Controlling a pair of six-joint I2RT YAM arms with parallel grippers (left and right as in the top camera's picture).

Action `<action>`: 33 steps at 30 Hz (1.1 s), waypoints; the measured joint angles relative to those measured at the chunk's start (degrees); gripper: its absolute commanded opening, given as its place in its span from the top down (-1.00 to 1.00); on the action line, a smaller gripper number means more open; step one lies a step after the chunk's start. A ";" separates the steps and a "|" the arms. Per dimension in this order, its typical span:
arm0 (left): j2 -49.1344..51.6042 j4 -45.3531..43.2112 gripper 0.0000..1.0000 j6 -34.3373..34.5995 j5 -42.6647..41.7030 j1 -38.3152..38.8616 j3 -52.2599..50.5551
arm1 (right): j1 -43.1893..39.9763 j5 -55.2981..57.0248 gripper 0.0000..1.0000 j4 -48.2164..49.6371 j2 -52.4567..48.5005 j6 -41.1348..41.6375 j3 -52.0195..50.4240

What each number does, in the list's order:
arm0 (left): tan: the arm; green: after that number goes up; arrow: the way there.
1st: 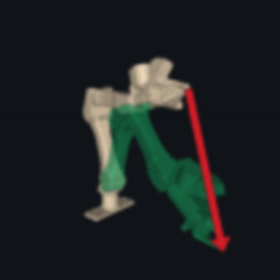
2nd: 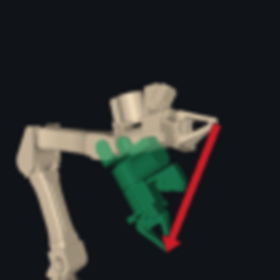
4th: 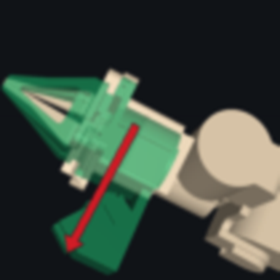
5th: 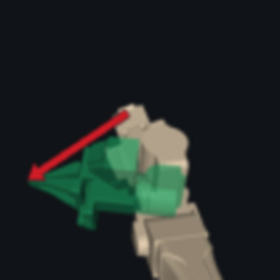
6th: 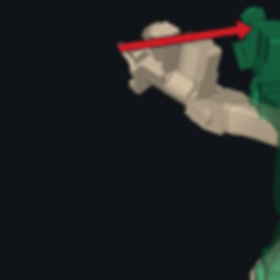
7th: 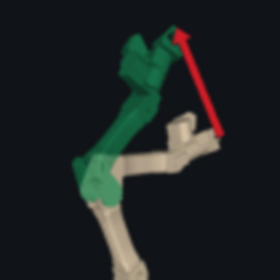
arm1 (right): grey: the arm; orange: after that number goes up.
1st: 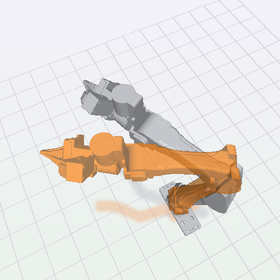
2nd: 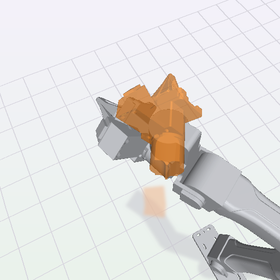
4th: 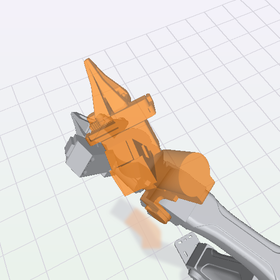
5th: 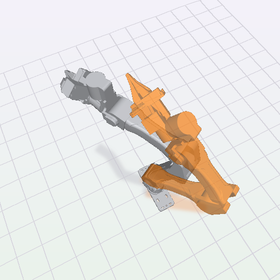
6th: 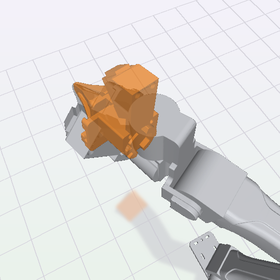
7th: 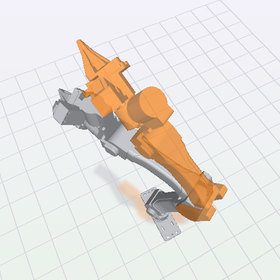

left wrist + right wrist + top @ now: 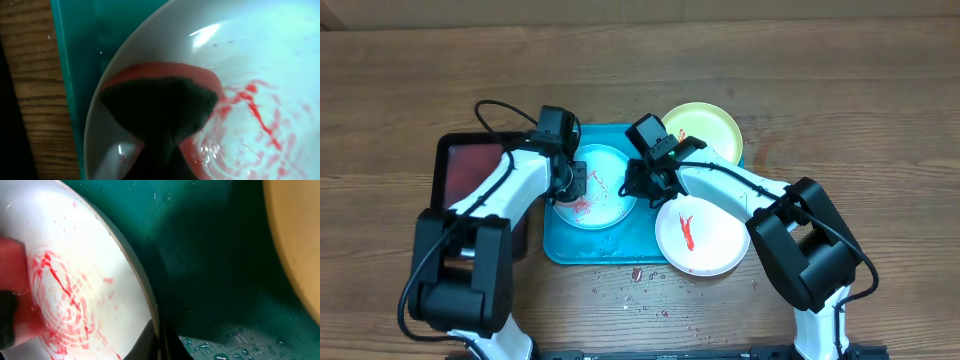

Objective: Clean dirty plates on tray and stack at the side
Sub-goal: 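Scrub the white plate with the sponge in the left gripper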

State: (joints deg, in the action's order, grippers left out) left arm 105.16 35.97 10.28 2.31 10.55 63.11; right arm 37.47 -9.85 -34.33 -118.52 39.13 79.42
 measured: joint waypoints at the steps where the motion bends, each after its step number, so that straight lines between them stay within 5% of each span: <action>1: 0.13 -0.04 0.92 0.42 0.24 0.22 0.02 | 0.00 -0.02 0.93 0.00 0.00 0.00 0.00; 5: 0.28 0.22 0.92 0.09 -1.11 0.72 0.09 | 0.00 -0.04 0.92 -0.26 0.00 -0.02 0.00; 14: 1.75 2.14 0.92 -9.22 -23.39 5.31 0.22 | -0.37 -0.31 0.92 -0.63 0.00 -0.22 0.00; 18: 2.01 -1.79 0.91 -6.58 -23.89 6.03 -0.15 | -0.48 -0.42 0.92 -0.68 0.00 -0.35 0.00; 27: 1.62 -4.00 0.92 14.05 -2.36 7.93 0.81 | -0.31 -0.46 0.93 0.61 -0.33 0.26 0.09; 33: 1.62 -1.01 0.92 19.15 12.26 7.85 0.96 | -0.31 -0.68 0.92 0.48 -0.33 0.59 0.09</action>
State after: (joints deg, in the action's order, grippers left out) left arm 106.78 34.96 29.43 14.57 18.39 64.07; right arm 37.17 -10.52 -33.85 -118.85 39.72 79.50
